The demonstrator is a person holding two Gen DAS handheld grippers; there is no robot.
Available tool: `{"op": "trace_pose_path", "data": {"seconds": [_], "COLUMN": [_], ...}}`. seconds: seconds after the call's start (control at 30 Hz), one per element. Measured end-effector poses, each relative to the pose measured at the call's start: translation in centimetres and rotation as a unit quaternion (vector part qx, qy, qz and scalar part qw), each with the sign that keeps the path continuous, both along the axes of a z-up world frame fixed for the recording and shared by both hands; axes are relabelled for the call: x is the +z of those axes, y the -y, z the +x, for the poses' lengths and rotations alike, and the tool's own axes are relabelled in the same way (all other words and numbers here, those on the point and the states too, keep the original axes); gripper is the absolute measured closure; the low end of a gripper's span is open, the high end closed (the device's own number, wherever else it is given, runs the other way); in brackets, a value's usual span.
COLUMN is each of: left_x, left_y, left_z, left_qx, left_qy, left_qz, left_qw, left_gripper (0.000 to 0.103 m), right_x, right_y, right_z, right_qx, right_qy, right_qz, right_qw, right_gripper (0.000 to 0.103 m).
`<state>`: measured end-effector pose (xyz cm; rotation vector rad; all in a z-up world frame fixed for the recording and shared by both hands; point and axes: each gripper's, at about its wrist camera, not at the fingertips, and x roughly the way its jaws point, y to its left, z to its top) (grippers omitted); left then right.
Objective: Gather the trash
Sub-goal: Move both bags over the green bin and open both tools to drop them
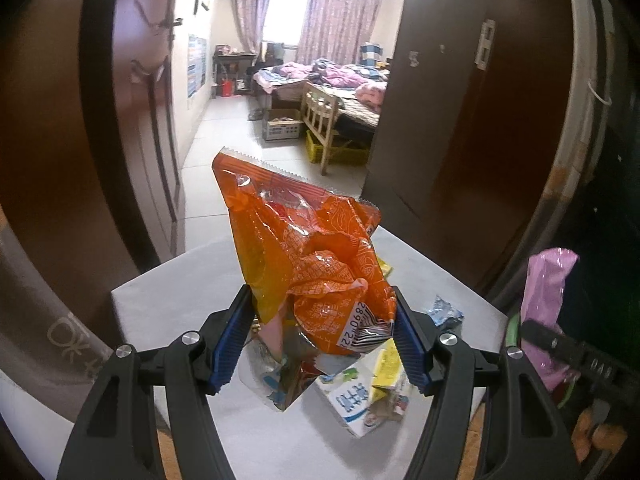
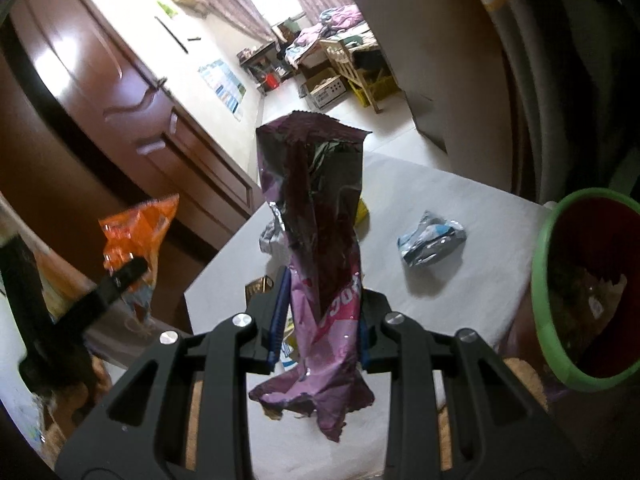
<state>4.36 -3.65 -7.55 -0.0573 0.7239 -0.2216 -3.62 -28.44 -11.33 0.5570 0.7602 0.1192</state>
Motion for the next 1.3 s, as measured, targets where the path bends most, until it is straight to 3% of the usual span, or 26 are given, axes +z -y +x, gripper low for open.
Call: {"op": "trace_pose_path", "data": {"seconds": [0.43, 0.73, 1.0, 1.3], "left_x": [1.5, 0.5, -2.7, -4.1], "left_y": [7.8, 11.6, 18.1, 27.3], "left_z": [-1.6, -2.0, -1.6, -1.0], "left_qx": [-0.068, -0.115, -0.191, -0.264], "left_qy": [0.026, 0.011, -0.054, -0.059], "left_qz": [0.011, 0.005, -0.014, -0.024], "left_qw": [0.9973, 0.9933, 0.9800, 0.9623], "left_gripper": [0.040, 0.040, 0.039, 0.039], "right_x": [1.0, -0.1, -2.2, -3.4], "right_y": [5.5, 8.0, 13.2, 19.5], "right_z": [-1.6, -2.4, -4.5, -7.7], "right_qx": [-0.034, -0.072, -0.141, -0.225], "right_qy": [0.017, 0.012, -0.010, -0.015], "right_qz": [0.013, 0.026, 0.042, 0.053], "right_qw": [0.999, 0.997, 0.989, 0.973], "right_gripper": [0.075, 0.075, 0.075, 0.075]}}
